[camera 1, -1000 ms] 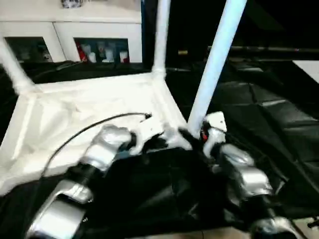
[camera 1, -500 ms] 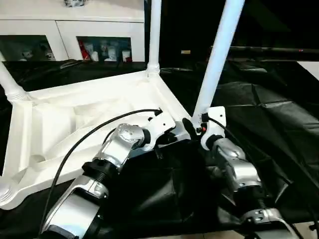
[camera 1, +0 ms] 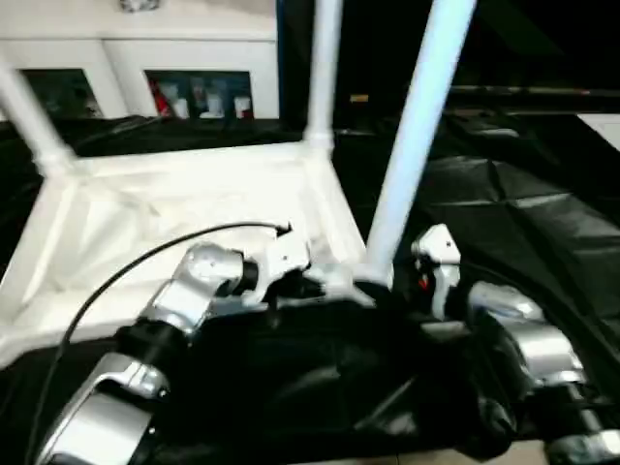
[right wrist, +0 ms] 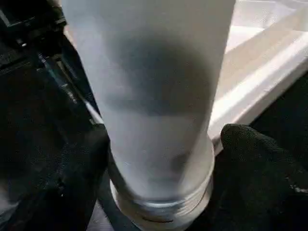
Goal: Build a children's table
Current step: Rotate leg to tighten
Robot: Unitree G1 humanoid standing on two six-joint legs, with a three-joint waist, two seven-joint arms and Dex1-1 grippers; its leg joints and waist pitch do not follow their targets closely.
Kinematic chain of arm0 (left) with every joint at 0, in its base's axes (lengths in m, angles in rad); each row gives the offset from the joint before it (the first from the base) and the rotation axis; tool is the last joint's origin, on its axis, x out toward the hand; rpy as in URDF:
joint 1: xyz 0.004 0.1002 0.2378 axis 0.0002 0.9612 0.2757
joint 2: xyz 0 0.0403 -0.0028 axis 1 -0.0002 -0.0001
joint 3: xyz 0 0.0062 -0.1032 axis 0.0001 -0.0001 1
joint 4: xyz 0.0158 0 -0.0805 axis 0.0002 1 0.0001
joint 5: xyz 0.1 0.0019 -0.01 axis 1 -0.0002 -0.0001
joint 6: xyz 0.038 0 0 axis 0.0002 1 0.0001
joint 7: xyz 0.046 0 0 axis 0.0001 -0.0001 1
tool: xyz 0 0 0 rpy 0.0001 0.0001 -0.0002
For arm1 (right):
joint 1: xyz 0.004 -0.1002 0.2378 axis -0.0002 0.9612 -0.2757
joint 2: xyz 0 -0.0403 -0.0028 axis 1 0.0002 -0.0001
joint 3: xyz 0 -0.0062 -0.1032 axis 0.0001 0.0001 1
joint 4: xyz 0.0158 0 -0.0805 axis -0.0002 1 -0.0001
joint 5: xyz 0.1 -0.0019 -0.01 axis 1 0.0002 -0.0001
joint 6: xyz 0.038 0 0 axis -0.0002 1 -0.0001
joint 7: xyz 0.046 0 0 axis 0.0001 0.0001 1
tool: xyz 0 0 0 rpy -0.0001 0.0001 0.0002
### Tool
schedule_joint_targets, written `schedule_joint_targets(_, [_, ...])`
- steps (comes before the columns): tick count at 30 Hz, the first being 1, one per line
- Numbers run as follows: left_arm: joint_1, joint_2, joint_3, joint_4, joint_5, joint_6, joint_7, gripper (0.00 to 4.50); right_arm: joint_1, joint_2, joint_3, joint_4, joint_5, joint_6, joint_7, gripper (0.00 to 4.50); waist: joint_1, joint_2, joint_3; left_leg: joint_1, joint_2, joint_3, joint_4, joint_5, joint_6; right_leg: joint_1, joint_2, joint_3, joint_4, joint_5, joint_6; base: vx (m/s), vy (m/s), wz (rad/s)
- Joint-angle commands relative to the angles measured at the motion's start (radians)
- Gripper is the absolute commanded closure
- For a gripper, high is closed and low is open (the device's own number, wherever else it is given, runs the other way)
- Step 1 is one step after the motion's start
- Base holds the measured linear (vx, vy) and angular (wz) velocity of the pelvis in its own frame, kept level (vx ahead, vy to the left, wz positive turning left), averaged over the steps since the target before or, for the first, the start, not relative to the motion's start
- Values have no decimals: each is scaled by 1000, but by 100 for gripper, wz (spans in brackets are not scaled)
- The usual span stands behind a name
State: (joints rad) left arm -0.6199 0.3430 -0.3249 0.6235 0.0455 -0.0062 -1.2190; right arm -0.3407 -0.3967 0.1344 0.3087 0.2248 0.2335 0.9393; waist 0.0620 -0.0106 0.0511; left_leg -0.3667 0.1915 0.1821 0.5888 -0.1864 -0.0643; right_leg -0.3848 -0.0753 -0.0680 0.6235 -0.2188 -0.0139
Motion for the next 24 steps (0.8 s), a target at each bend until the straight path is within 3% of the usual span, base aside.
schedule_joint_targets(1, [6,-2,-11,-19,-14,-10,-21,450,5,-10,17,-22,-1,-2,20,57,0,-6,-58,10,47,-13,-67,-162,62,45,-75,54,-77,-95,-247,0,0,0])
schedule_joint_targets(3, [3,4,-8,-10,-7,-20,-17,450,-2,-9,30,-13,-8,-4,29,57,1,-11,-59,8,46,-13,-66,-146,65,47,-76,54,-75,-81,-246,0,0,0])
schedule_joint_targets(7, [1,9,-4,0,-6,-31,-17,450,-12,0,40,7,-23,-18,31,57,3,-11,-59,8,45,-12,-64,-131,72,47,-77,54,-74,-78,-243,0,0,0])
schedule_joint_targets(11, [0,10,-2,3,-10,-33,-24,450,-24,11,38,22,-23,-22,28,89,2,-12,-58,8,46,-13,-65,-138,66,45,-77,54,-76,-103,-238,0,0,0])
schedule_joint_targets(19, [3,20,-4,-1,-8,-31,-30,450,-21,25,33,31,-18,-26,17,163,3,-11,-60,8,45,-12,-64,-125,69,47,-76,53,-72,-70,-243,0,0,0])
schedule_joint_targets(24, [4,17,-3,-2,7,-6,7,450,-17,62,-2,71,-40,-23,-93,173,0,-8,-57,10,45,-13,-67,-156,49,43,-77,54,-76,-116,-241,0,0,0])
